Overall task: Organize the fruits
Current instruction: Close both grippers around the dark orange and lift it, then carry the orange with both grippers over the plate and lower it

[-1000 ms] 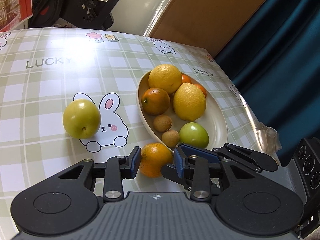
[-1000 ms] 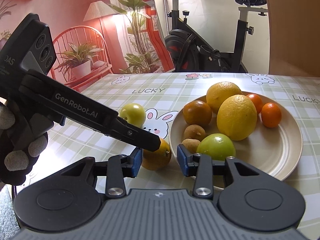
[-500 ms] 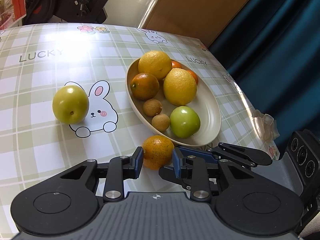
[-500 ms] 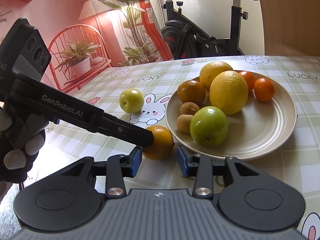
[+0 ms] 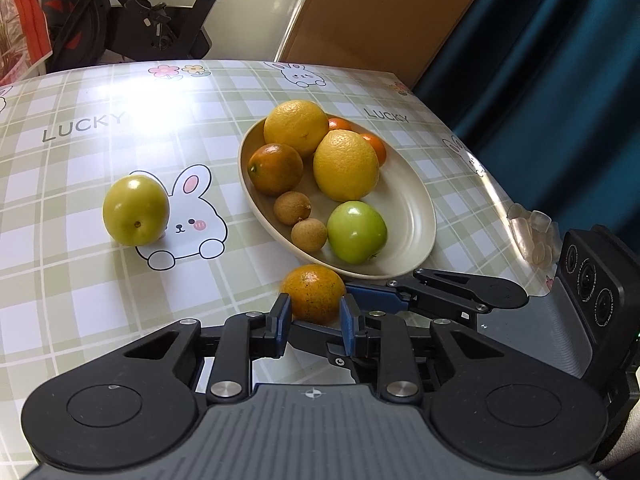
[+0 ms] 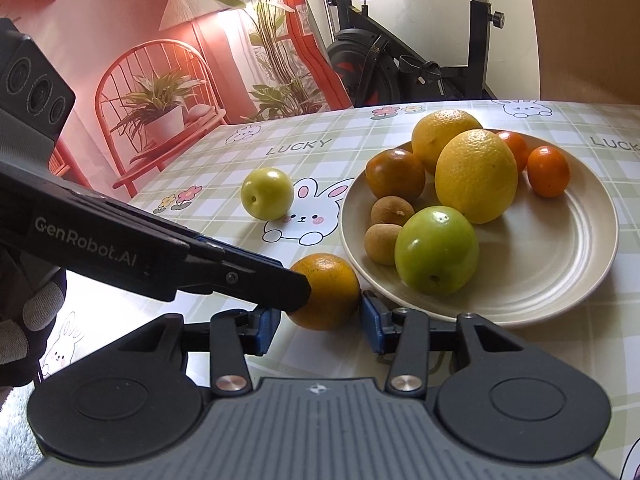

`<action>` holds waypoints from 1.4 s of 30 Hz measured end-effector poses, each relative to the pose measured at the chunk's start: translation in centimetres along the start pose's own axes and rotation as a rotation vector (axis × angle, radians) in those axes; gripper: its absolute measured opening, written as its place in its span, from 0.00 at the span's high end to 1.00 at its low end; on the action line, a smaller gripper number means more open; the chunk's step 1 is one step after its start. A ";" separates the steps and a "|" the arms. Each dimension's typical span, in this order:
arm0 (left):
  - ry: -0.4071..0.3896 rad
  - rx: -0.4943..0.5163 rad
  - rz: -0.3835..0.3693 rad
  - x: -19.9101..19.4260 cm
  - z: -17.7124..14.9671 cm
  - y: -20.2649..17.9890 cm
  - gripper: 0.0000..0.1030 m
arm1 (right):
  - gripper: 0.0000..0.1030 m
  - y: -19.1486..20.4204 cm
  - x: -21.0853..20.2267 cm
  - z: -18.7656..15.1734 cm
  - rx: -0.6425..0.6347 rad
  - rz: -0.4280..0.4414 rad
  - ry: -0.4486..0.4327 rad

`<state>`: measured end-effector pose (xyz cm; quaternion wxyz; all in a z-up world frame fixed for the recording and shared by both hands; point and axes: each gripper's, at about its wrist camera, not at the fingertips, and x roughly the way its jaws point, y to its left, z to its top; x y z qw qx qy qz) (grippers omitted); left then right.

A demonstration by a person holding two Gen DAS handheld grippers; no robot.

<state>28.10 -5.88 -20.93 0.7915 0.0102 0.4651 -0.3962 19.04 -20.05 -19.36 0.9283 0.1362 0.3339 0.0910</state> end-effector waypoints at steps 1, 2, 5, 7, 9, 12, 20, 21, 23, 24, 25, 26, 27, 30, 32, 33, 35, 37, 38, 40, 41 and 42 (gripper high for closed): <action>-0.001 0.005 0.006 -0.2 -0.1 -0.3 0.73 | 0.55 0.0 -0.2 -0.1 -0.002 0.002 -0.003; -0.003 0.013 0.013 -0.4 -0.2 -0.7 0.73 | 0.55 0.1 -0.5 -0.2 -0.005 0.004 -0.005; -0.009 0.025 0.031 -0.7 -0.2 -1.8 0.73 | 0.55 0.5 -1.3 -0.3 -0.040 0.002 -0.011; -0.013 0.039 0.041 -0.9 -0.1 -2.7 0.73 | 0.55 0.6 -1.8 -0.5 -0.047 -0.003 -0.021; -0.019 0.056 0.050 -1.1 0.2 -3.6 0.73 | 0.55 0.5 -2.4 -0.5 -0.041 -0.009 -0.036; -0.035 0.075 0.056 -1.2 0.7 -5.3 0.73 | 0.55 0.2 -3.6 -0.4 -0.034 -0.025 -0.063; -0.073 0.076 0.036 0.6 3.5 -8.4 0.73 | 0.55 -2.6 -6.3 1.2 -0.011 -0.078 -0.113; -0.069 0.079 0.036 1.0 3.9 -8.7 0.73 | 0.55 -3.0 -6.4 1.4 -0.007 -0.084 -0.118; -0.058 0.083 0.038 1.9 4.6 -9.1 0.73 | 0.56 -4.1 -6.6 1.8 0.003 -0.094 -0.124; -0.051 0.088 0.043 2.5 5.1 -9.3 0.73 | 0.56 -4.7 -6.6 2.0 0.003 -0.101 -0.122; -0.045 0.089 0.048 3.2 5.5 -9.5 0.73 | 0.56 -5.1 -6.4 2.2 0.000 -0.109 -0.119; -0.040 0.088 0.051 3.7 5.8 -9.6 0.73 | 0.56 -5.7 -6.2 2.4 -0.002 -0.117 -0.115; -0.032 0.086 0.053 4.3 6.2 -9.7 0.72 | 0.56 -6.1 -6.0 2.6 -0.002 -0.125 -0.112; -0.007 0.076 0.045 6.1 7.2 -9.8 0.72 | 0.56 -7.6 -5.3 2.9 0.004 -0.143 -0.098; 0.001 0.085 0.049 6.8 7.7 -10.1 0.72 | 0.56 -8.6 -5.0 2.9 0.012 -0.148 -0.096; 0.005 0.090 0.055 7.3 7.8 -10.3 0.72 | 0.56 -9.1 -5.0 2.8 0.018 -0.148 -0.096; 0.008 0.096 0.070 8.0 8.2 -10.6 0.72 | 0.56 -9.9 -4.7 2.8 0.026 -0.150 -0.097; -0.005 0.088 0.082 8.1 8.4 -10.6 0.72 | 0.56 -10.5 -4.4 2.9 0.021 -0.158 -0.098; -0.011 0.072 0.088 8.1 8.5 -10.5 0.72 | 0.56 -10.7 -4.3 3.0 0.018 -0.159 -0.102; -0.020 0.050 0.097 8.2 8.6 -10.2 0.72 | 0.56 -11.0 -4.0 3.2 0.020 -0.150 -0.107; -0.021 0.044 0.102 8.3 8.7 -10.1 0.72 | 0.56 -11.1 -3.7 3.3 0.019 -0.145 -0.108; -0.024 0.040 0.106 8.3 8.7 -10.0 0.72 | 0.56 -11.1 -3.6 3.4 0.013 -0.143 -0.108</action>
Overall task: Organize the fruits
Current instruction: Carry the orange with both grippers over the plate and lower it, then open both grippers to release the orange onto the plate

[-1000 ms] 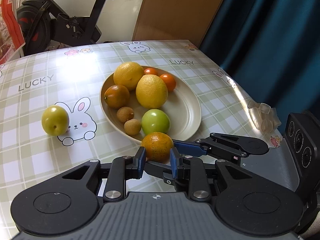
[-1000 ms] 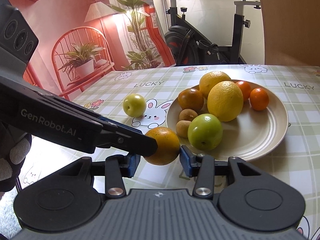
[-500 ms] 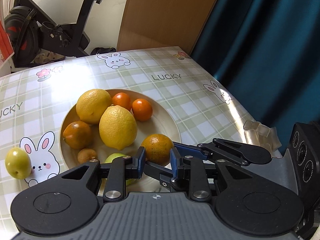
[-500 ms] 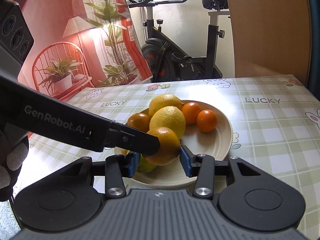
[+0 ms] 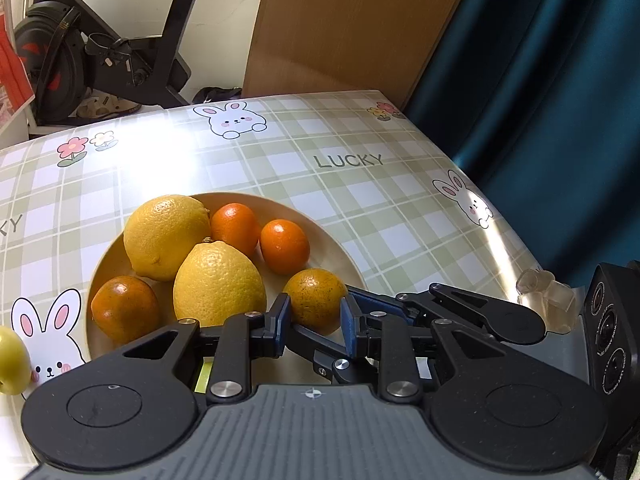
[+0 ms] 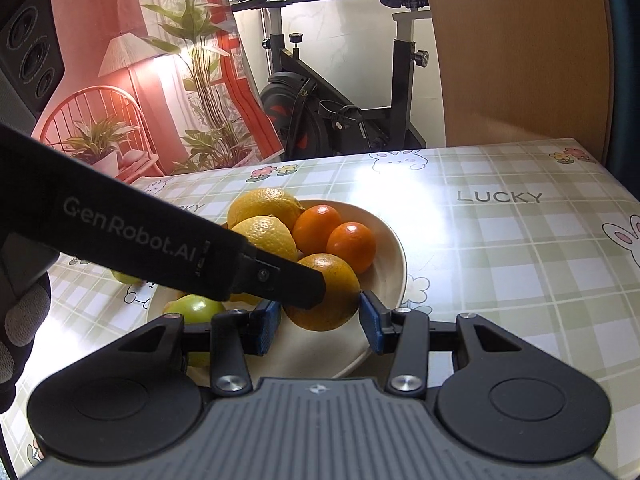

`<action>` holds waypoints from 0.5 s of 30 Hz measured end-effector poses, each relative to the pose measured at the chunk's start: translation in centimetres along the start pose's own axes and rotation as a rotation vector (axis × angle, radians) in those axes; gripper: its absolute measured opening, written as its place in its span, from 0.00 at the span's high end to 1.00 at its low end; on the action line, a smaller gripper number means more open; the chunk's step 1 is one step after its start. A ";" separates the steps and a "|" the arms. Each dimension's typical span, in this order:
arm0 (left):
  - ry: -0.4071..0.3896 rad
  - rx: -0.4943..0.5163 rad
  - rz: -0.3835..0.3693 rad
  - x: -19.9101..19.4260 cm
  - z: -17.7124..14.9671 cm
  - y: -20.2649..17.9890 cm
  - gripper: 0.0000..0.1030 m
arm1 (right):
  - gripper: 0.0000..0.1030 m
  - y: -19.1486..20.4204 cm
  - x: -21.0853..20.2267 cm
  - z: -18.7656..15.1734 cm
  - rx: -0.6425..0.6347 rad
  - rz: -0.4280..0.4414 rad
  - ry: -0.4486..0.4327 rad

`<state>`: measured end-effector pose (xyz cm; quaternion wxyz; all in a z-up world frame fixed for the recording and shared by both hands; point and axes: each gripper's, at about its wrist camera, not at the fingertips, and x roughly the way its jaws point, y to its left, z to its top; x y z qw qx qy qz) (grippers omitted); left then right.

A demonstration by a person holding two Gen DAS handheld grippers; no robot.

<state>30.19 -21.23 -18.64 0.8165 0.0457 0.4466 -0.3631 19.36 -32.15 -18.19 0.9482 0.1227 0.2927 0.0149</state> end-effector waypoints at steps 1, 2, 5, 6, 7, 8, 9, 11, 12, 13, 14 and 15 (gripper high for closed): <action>-0.004 -0.007 0.005 0.1 0.2 0.2 0.72 | 0.56 0.1 0.3 0.1 -0.011 0.001 0.001; -0.008 -0.011 0.011 0.2 0.3 0.2 0.72 | 0.56 0.2 0.5 0.2 -0.022 0.000 0.001; -0.015 -0.014 0.029 0.4 0.6 0.2 0.72 | 0.56 0.4 1.0 0.4 -0.041 -0.005 -0.006; -0.015 -0.016 0.032 0.7 0.7 0.2 0.72 | 0.56 0.4 1.2 0.4 -0.042 -0.007 -0.009; -0.018 -0.014 0.039 0.8 0.8 0.1 0.72 | 0.56 0.5 1.4 0.4 -0.041 -0.010 -0.010; -0.019 -0.012 0.047 0.9 0.8 0.1 0.72 | 0.56 0.5 1.6 0.5 -0.043 -0.017 -0.010; -0.020 -0.009 0.053 1.0 0.8 0.0 0.72 | 0.56 0.6 1.7 0.5 -0.045 -0.020 -0.010; -0.026 -0.002 0.068 1.1 0.7 -0.2 0.72 | 0.56 0.6 1.9 0.5 -0.049 -0.020 -0.007; -0.028 0.000 0.073 1.1 0.6 -0.2 0.72 | 0.56 0.6 2.0 0.4 -0.048 -0.019 -0.006; -0.027 -0.001 0.075 1.2 0.5 -0.2 0.72 | 0.56 0.5 2.1 0.4 -0.044 -0.016 -0.006; -0.031 -0.003 0.076 1.2 0.3 -0.2 0.72 | 0.56 0.5 2.2 0.4 -0.042 -0.014 -0.003; -0.035 -0.003 0.077 1.2 0.3 -0.2 0.72 | 0.56 0.5 2.3 0.3 -0.042 -0.014 0.003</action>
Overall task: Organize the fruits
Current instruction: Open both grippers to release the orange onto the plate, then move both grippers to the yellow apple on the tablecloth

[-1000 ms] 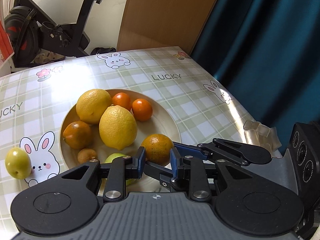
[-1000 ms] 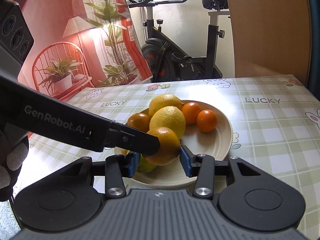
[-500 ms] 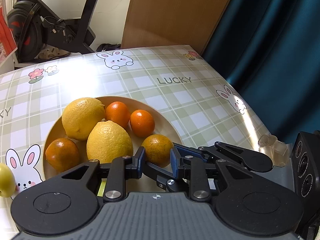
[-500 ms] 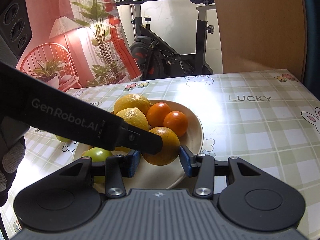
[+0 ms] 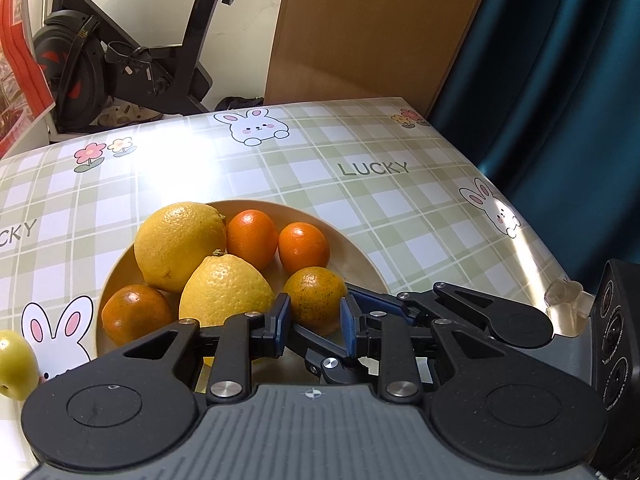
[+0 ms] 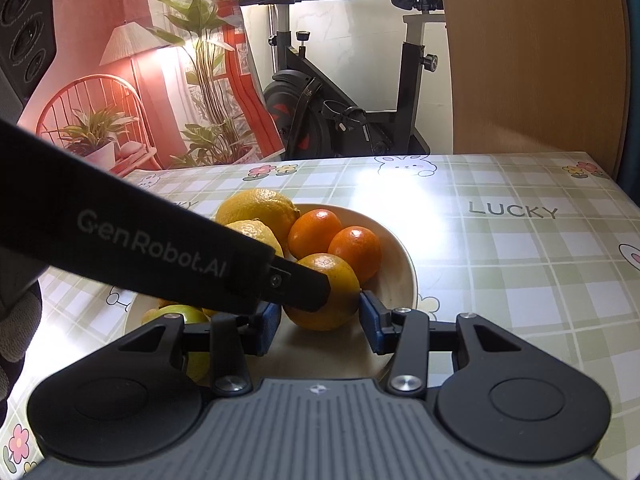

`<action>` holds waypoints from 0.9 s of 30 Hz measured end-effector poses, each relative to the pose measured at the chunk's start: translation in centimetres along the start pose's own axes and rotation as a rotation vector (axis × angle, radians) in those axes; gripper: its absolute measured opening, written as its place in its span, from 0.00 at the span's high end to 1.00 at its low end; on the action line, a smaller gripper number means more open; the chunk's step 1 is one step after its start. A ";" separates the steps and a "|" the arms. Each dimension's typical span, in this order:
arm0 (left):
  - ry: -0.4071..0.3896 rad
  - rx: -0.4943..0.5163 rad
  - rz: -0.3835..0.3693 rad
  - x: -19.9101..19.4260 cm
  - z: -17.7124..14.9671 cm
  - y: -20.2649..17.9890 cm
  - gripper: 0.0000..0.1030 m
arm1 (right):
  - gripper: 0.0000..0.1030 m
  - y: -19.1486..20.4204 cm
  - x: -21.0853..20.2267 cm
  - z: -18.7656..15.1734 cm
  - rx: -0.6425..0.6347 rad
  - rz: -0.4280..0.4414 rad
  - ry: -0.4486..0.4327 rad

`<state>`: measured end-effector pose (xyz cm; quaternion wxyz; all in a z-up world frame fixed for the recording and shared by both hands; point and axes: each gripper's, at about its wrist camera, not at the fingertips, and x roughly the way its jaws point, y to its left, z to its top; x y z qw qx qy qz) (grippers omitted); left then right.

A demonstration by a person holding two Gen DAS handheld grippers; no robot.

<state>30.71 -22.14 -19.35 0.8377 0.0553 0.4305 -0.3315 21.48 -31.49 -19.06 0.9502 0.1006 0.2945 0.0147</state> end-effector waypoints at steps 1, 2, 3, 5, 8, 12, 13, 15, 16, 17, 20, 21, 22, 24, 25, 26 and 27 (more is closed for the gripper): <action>-0.003 -0.001 0.000 0.0 0.0 0.0 0.72 | 0.56 0.1 0.0 0.0 -0.010 -0.005 0.000; -0.003 -0.003 -0.001 0.0 0.0 0.0 0.72 | 0.55 0.1 0.0 -0.1 -0.012 -0.008 -0.002; -0.004 -0.003 -0.001 0.0 0.0 0.0 0.72 | 0.55 0.2 0.0 -0.2 -0.012 -0.011 -0.005; -0.007 0.001 0.000 0.0 -0.1 -0.1 0.72 | 0.55 0.2 0.0 -0.4 -0.012 -0.020 -0.012; -0.013 0.013 -0.003 -0.1 -0.3 -0.2 0.72 | 0.54 0.6 0.0 -0.5 -0.019 -0.034 -0.018; -0.028 0.008 -0.012 -0.7 -0.4 -0.2 0.72 | 0.52 0.5 -0.2 -0.8 -0.008 -0.019 -0.024; -0.034 0.006 -0.019 -1.0 -0.4 -0.1 0.72 | 0.52 0.4 -0.3 -0.9 0.001 -0.009 -0.028; -0.051 0.007 -0.044 -1.8 -0.4 -0.1 0.72 | 0.52 0.2 -0.6 -1.1 0.018 0.009 -0.037; -0.071 0.011 -0.066 -2.4 -0.5 0.0 0.72 | 0.52 0.1 -0.8 -1.2 0.022 0.015 -0.041; -0.089 0.010 -0.077 -3.0 -0.5 0.1 0.72 | 0.52 0.0 -0.9 -1.2 0.026 0.018 -0.046; -0.135 -0.021 -0.108 -4.9 -0.2 1.1 0.71 | 0.52 -0.1 -1.4 -1.4 0.043 0.023 -0.063; -0.146 -0.029 -0.111 -5.4 -0.1 1.4 0.71 | 0.51 -0.2 -1.5 -1.4 0.049 0.021 -0.070; -0.158 -0.033 -0.107 -6.0 0.1 1.8 0.71 | 0.47 -0.3 -1.7 -1.5 0.058 0.016 -0.079; -0.175 -0.035 -0.096 -6.9 0.3 2.5 0.71 | 0.47 -0.5 -2.0 -1.6 0.073 0.024 -0.092; -0.183 -0.040 -0.088 -7.4 0.3 3.1 0.71 | 0.47 -0.5 -2.1 -1.6 0.076 0.026 -0.096; -0.189 -0.046 -0.081 -7.8 0.3 3.5 0.71 | 0.47 -0.5 -2.1 -1.6 0.077 0.026 -0.097; -0.191 -0.052 -0.074 -8.1 0.2 4.0 0.71 | 0.47 -0.4 -2.1 -1.6 0.076 0.024 -0.098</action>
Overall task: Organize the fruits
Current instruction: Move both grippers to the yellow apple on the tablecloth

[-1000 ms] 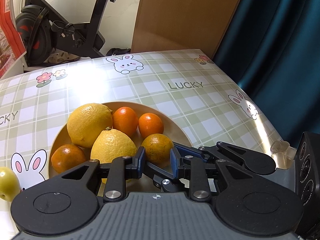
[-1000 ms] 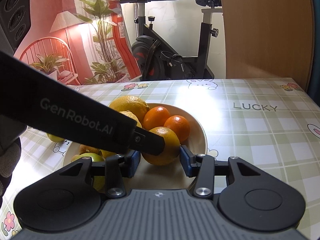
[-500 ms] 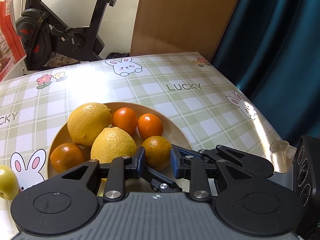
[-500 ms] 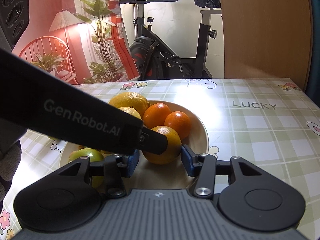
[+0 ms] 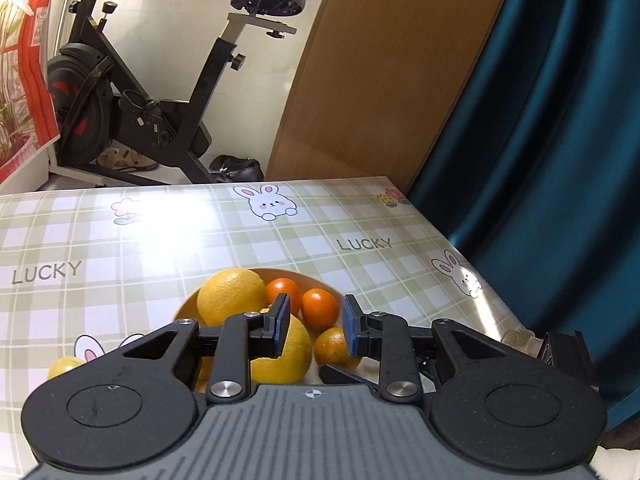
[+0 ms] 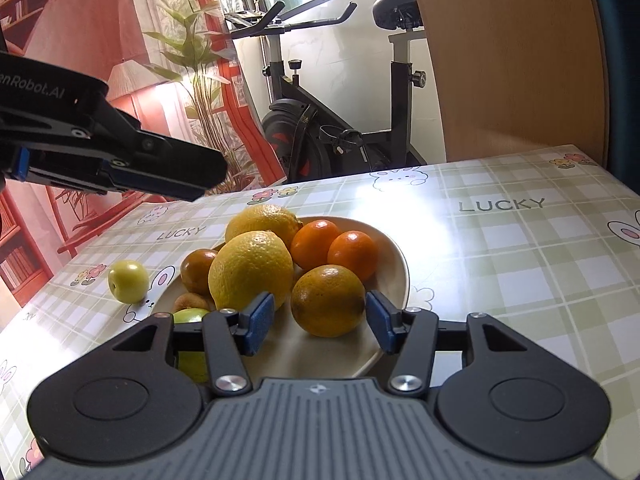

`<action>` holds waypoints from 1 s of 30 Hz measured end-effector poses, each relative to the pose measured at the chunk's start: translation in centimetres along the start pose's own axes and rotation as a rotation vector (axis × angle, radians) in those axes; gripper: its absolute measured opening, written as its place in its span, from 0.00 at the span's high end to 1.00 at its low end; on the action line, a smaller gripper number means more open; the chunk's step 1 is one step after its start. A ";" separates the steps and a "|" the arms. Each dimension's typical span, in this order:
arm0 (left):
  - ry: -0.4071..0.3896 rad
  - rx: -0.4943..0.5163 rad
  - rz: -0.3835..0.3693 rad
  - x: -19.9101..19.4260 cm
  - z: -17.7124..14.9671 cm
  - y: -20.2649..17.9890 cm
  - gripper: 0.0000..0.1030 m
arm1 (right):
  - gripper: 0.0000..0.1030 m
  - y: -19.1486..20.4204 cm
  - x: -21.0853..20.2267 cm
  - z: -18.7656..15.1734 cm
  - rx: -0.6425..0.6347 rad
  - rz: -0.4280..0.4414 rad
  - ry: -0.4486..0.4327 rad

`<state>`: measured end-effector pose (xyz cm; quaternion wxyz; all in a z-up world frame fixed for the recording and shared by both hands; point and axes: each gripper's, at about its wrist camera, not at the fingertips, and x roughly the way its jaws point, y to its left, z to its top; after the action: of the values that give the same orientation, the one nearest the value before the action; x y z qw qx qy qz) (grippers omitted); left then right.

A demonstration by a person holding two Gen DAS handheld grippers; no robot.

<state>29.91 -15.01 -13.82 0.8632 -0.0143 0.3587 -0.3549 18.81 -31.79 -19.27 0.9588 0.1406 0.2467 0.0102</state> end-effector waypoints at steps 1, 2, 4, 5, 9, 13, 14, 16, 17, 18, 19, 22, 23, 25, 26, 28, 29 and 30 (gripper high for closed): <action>-0.003 -0.007 0.009 -0.4 0.0 0.6 0.71 | 0.47 0.1 0.0 0.0 -0.003 -0.003 0.000; -0.005 -0.012 0.015 -0.6 -0.1 0.9 0.71 | 0.47 0.1 0.0 0.0 -0.006 -0.007 -0.002; -0.011 -0.025 0.040 -1.4 -0.2 2.2 0.71 | 0.47 0.1 -0.1 -0.1 -0.007 -0.011 -0.009; -0.011 -0.032 0.048 -1.6 -0.3 2.7 0.71 | 0.47 0.1 -0.2 -0.1 -0.006 -0.013 -0.012; -0.014 -0.073 0.072 -2.6 -0.4 4.8 0.71 | 0.46 0.2 -0.6 0.1 0.010 -0.040 -0.027; -0.024 -0.083 0.078 -4.1 0.0 7.1 0.71 | 0.46 1.1 -1.8 0.5 0.003 -0.063 -0.071; -0.032 -0.084 0.085 -4.7 0.1 7.7 0.71 | 0.46 1.4 -2.2 0.7 0.003 -0.060 -0.084; -0.050 -0.091 0.101 -5.5 0.3 8.7 0.71 | 0.46 2.0 -2.5 1.0 0.009 -0.044 -0.097; -0.058 -0.094 0.104 -5.8 0.4 9.1 0.71 | 0.46 2.4 -2.6 1.2 0.010 -0.033 -0.099; -0.066 -0.096 0.110 -6.2 0.5 9.6 0.71 | 0.46 2.9 -2.6 1.3 0.008 -0.025 -0.100; -0.071 -0.095 0.121 -6.6 0.6 9.9 0.71 | 0.46 3.6 -2.6 1.6 0.001 -0.009 -0.103; -0.073 -0.099 0.157 -7.5 0.8 11.0 0.71 | 0.46 5.7 -2.3 2.2 -0.027 0.034 -0.109; -0.076 -0.100 0.164 -8.0 0.8 11.5 0.71 | 0.46 6.4 -2.1 2.3 -0.031 0.048 -0.105; -0.077 -0.095 0.177 -8.6 0.7 12.2 0.71 | 0.46 7.8 -1.6 2.5 -0.040 0.076 -0.097; -0.075 -0.089 0.185 -8.7 0.5 12.5 0.71 | 0.46 8.4 -1.3 2.5 -0.045 0.085 -0.093; -0.065 -0.076 0.203 -9.1 0.2 13.1 0.71 | 0.46 10.1 -0.6 2.4 -0.058 0.103 -0.074; -0.057 -0.073 0.209 -9.2 -0.1 13.4 0.71 | 0.46 10.9 -0.1 2.3 -0.070 0.110 -0.063; -0.049 -0.074 0.214 -9.2 -0.2 13.6 0.71 | 0.46 11.7 0.4 2.1 -0.083 0.112 -0.050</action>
<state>33.49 0.95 -12.21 0.9035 -0.0164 0.3498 -0.2471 20.71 -21.04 -14.47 0.9676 0.1143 0.2136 0.0706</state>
